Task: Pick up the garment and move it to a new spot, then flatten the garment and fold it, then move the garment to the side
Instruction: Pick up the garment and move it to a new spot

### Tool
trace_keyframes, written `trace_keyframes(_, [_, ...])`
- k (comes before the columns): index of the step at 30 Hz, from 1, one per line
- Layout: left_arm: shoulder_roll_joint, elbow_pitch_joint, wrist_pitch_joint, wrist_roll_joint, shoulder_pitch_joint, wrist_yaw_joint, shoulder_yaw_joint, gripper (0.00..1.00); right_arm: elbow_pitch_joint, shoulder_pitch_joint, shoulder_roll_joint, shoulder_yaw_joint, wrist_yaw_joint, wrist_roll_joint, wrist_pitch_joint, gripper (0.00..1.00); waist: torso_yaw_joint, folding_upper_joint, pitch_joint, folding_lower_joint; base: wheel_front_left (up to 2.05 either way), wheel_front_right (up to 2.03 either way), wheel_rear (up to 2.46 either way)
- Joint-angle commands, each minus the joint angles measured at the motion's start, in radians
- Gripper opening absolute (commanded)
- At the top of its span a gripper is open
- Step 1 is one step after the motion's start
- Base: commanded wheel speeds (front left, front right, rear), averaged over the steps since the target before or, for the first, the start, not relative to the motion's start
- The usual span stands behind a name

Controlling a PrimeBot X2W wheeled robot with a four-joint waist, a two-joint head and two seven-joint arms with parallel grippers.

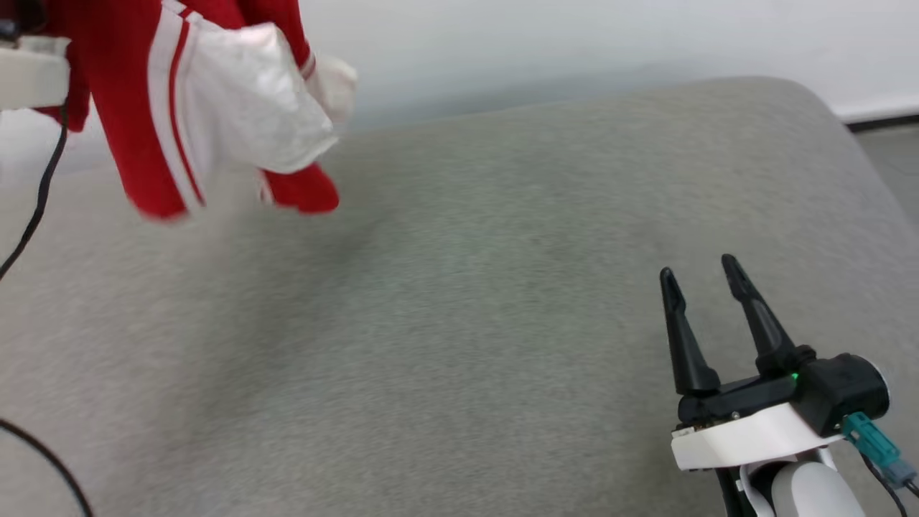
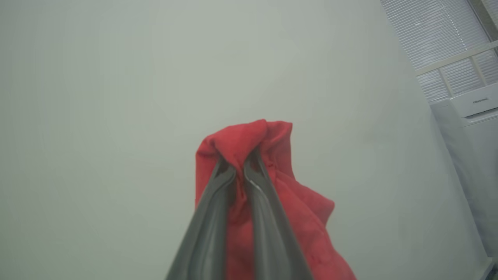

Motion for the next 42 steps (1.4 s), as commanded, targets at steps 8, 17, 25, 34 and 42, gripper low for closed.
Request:
trace_keyframes(8, [-0.087, 0.047, -0.005, 0.116, -0.021, -0.047, -0.161, 0.00, -0.018, -0.027, 0.003, -0.008, 0.000, 0.024, -0.002, 1.00, -0.164, 0.0000, 0.069, 0.0001, 0.00, 0.00, 0.00])
trace_keyframes(17, [-0.206, 0.157, -0.008, 0.200, 0.230, -0.084, -0.436, 0.00, -0.023, -0.040, 0.003, -0.004, 0.000, 0.037, -0.002, 1.00, -0.215, 0.0000, 0.105, 0.0001, 0.00, 0.00, 0.00])
trace_keyframes(25, [-0.339, 0.299, -0.010, 0.206, 0.426, -0.108, -0.629, 0.00, -0.019, -0.028, 0.003, -0.038, 0.000, 0.020, -0.002, 1.00, -0.161, 0.0000, 0.112, 0.0001, 0.00, 0.00, 0.00])
trace_keyframes(34, [-0.418, 0.372, -0.013, 0.156, 0.462, -0.105, -0.644, 1.00, -0.005, -0.024, 0.002, -0.036, -0.001, -0.005, -0.002, 1.00, -0.075, 0.0000, 0.071, 0.0001, 0.00, 0.00, 0.00])
trace_keyframes(42, [-0.402, 0.261, -0.022, 0.143, 0.499, -0.046, -0.486, 1.00, -0.010, -0.025, 0.003, -0.062, -0.001, -0.031, -0.002, 1.00, -0.006, 0.0000, -0.002, 0.0001, 0.00, 0.00, 0.00])
